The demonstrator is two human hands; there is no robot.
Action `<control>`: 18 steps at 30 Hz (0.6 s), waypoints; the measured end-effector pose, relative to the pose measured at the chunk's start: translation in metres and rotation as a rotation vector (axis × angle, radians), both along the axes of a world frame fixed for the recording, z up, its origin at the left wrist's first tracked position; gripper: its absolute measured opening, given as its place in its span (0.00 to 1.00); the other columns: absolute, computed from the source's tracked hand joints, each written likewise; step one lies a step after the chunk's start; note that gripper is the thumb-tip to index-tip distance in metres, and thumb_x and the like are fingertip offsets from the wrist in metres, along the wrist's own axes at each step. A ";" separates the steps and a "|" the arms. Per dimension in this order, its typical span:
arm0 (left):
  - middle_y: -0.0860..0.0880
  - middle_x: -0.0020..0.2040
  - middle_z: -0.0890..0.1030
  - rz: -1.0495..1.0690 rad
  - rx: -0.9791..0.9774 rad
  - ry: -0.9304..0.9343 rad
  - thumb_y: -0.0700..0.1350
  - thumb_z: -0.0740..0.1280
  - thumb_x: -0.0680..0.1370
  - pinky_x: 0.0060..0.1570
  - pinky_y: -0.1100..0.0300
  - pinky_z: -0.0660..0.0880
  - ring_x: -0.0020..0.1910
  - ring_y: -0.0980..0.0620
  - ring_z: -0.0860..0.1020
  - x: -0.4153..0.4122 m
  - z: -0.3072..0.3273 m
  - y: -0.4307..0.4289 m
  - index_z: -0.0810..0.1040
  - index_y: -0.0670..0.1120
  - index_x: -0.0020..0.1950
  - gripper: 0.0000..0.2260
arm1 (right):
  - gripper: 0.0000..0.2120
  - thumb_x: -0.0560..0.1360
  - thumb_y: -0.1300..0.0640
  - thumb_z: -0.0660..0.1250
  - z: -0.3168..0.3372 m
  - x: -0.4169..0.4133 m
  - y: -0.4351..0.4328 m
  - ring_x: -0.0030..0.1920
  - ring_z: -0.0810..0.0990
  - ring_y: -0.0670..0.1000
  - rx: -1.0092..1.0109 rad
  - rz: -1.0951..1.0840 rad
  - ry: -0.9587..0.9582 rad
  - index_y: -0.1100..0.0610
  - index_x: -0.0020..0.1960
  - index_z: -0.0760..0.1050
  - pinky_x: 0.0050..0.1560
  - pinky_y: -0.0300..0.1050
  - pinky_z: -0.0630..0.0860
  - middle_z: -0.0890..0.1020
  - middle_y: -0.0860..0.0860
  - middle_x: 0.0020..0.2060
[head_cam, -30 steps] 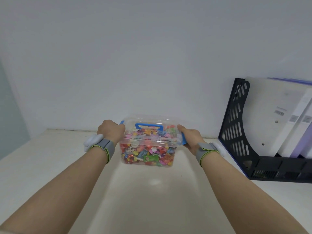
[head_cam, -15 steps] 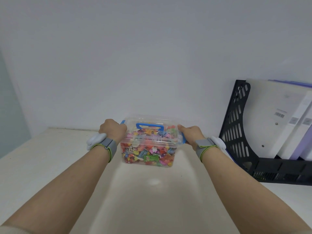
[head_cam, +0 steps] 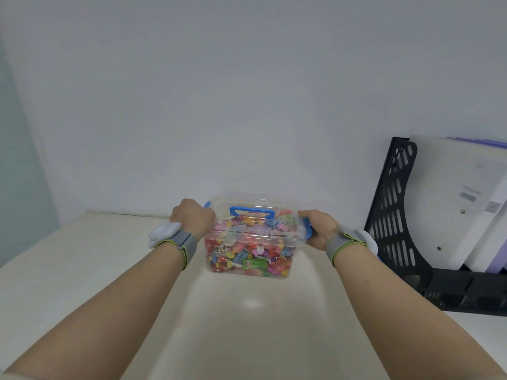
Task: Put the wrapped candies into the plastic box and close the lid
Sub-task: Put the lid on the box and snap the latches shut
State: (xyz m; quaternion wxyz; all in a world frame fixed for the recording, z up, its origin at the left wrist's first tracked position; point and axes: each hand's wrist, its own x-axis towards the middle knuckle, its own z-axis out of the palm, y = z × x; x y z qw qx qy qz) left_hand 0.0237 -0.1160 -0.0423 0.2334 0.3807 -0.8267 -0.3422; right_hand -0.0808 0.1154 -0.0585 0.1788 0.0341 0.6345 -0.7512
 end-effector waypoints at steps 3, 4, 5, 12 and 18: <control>0.39 0.47 0.85 -0.012 0.010 0.004 0.42 0.67 0.75 0.40 0.57 0.72 0.47 0.40 0.83 0.000 0.000 0.001 0.84 0.37 0.49 0.10 | 0.09 0.81 0.59 0.59 0.004 -0.002 0.001 0.39 0.80 0.56 0.080 0.013 -0.043 0.62 0.48 0.74 0.42 0.53 0.79 0.80 0.57 0.41; 0.39 0.47 0.85 -0.012 0.013 0.005 0.43 0.67 0.75 0.40 0.57 0.71 0.47 0.40 0.83 0.000 0.000 0.002 0.83 0.37 0.48 0.10 | 0.08 0.81 0.59 0.59 0.005 -0.003 0.001 0.38 0.80 0.56 0.112 0.002 -0.048 0.61 0.47 0.74 0.42 0.53 0.79 0.80 0.57 0.41; 0.39 0.47 0.85 -0.007 0.017 0.009 0.42 0.67 0.75 0.40 0.57 0.71 0.47 0.40 0.83 0.000 0.000 0.003 0.83 0.37 0.48 0.10 | 0.08 0.81 0.59 0.60 0.006 -0.003 0.001 0.38 0.80 0.56 0.132 -0.010 -0.046 0.62 0.47 0.74 0.41 0.52 0.79 0.81 0.57 0.41; 0.38 0.50 0.84 -0.014 0.019 0.020 0.41 0.67 0.76 0.41 0.57 0.69 0.50 0.39 0.83 -0.001 0.002 0.007 0.77 0.40 0.41 0.06 | 0.04 0.75 0.63 0.64 0.006 -0.014 -0.003 0.43 0.75 0.56 0.336 -0.176 0.122 0.63 0.47 0.70 0.54 0.53 0.78 0.75 0.59 0.43; 0.38 0.53 0.83 -0.027 -0.015 -0.030 0.40 0.64 0.78 0.44 0.56 0.69 0.54 0.39 0.81 -0.003 0.004 0.017 0.76 0.40 0.44 0.05 | 0.13 0.76 0.56 0.61 0.009 -0.015 -0.007 0.42 0.74 0.57 0.622 -0.274 0.285 0.64 0.38 0.71 0.37 0.42 0.69 0.75 0.57 0.35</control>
